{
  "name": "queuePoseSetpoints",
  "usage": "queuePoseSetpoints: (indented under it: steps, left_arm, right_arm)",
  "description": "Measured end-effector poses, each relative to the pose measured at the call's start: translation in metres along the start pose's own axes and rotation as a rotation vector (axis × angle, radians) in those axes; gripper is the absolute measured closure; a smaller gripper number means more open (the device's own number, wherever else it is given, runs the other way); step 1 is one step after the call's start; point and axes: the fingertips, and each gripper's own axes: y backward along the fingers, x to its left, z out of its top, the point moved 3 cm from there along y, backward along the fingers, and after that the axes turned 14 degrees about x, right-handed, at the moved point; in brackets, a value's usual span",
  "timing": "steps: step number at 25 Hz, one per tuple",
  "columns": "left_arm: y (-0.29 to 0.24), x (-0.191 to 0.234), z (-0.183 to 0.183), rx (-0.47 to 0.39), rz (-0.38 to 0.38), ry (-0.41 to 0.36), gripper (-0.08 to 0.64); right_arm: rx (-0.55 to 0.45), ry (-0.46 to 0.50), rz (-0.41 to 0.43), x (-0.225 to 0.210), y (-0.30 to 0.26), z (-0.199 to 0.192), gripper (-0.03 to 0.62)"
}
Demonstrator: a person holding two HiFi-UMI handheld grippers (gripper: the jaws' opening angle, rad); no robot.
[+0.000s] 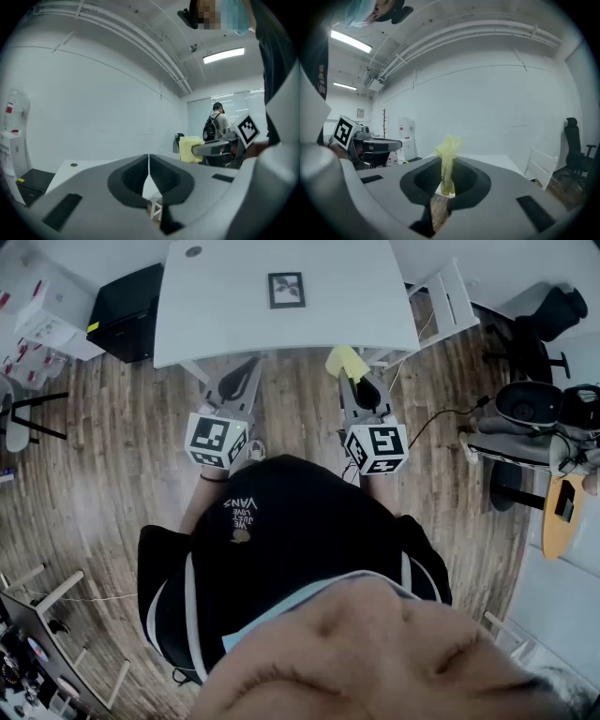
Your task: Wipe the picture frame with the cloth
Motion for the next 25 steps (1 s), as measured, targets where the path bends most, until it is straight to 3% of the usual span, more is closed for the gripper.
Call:
queuePoseSetpoints:
  steps: [13, 25]
  left_arm:
    - [-0.009, 0.022, -0.010, 0.028, -0.019, 0.010, 0.541]
    - [-0.009, 0.071, -0.015, 0.037, -0.090, -0.008, 0.541]
  right_arm:
    - [0.000, -0.058, 0.014, 0.006, -0.022, 0.002, 0.546]
    - [-0.009, -0.100, -0.039, 0.036, -0.054, 0.014, 0.546]
